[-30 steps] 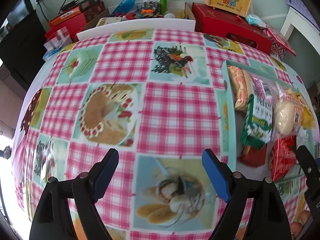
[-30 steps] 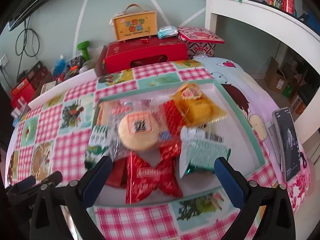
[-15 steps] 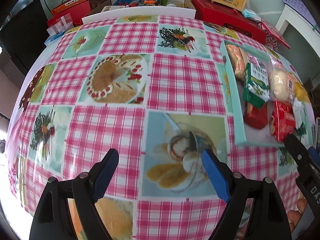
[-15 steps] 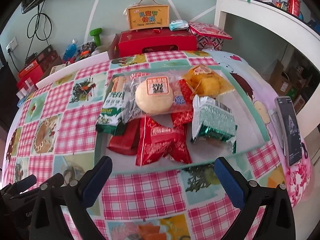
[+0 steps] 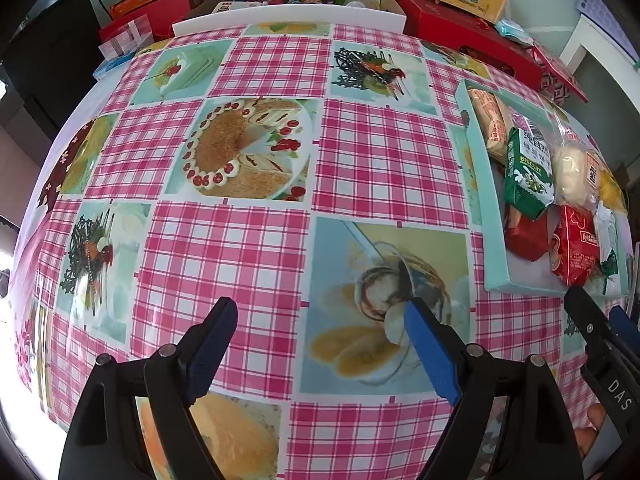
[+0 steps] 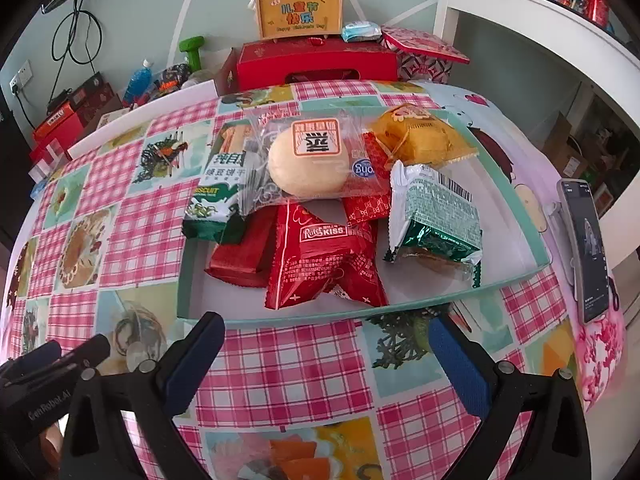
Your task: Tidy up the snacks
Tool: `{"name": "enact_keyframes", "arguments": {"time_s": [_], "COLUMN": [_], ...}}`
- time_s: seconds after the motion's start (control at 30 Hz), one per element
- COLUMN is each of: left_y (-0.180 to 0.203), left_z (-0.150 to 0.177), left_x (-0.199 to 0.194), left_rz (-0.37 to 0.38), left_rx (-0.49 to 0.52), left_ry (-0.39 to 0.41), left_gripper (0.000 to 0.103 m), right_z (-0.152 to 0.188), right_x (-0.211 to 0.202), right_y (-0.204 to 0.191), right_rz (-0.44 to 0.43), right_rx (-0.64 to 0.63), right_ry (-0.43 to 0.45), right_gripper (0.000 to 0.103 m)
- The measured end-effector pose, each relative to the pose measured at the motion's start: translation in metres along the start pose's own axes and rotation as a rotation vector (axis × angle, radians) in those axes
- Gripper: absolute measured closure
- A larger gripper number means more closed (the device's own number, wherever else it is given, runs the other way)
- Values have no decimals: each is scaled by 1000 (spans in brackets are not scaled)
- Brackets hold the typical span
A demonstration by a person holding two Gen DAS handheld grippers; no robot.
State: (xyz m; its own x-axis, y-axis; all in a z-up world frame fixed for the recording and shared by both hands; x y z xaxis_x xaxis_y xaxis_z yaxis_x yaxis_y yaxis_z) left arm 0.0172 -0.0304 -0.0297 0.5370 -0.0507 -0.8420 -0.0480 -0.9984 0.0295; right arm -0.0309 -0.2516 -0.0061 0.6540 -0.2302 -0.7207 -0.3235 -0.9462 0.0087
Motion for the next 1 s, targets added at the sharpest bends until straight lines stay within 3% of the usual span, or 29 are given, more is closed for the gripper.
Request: {"name": "enact_keyframes", "arguments": {"time_s": [1.0], "left_y": [4], "left_z": [2], "left_x": [2], "left_rz": [-15], "left_rx": [20], "left_ry": [-1], "left_gripper": [17], "right_z": [2], "right_x": [1], "right_y": [1], "right_rz": [8], "right_rx": [-8], "right_ry": [-17], "right_gripper": [0]}}
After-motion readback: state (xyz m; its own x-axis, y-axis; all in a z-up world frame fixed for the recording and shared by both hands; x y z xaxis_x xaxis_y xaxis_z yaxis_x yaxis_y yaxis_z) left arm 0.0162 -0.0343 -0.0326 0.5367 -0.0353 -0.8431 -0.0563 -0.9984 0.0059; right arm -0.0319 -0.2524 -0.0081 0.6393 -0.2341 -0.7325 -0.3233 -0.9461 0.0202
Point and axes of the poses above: each gripper's, at about its wrist camera, not at the fingertips, and x roughly the way its jaws point, y to its right, z to its underside, the point moved 2 cm from there along x, roughly the way its jaws point, and after that the axes turned 14 degrees about y, right-handed, at the moved point
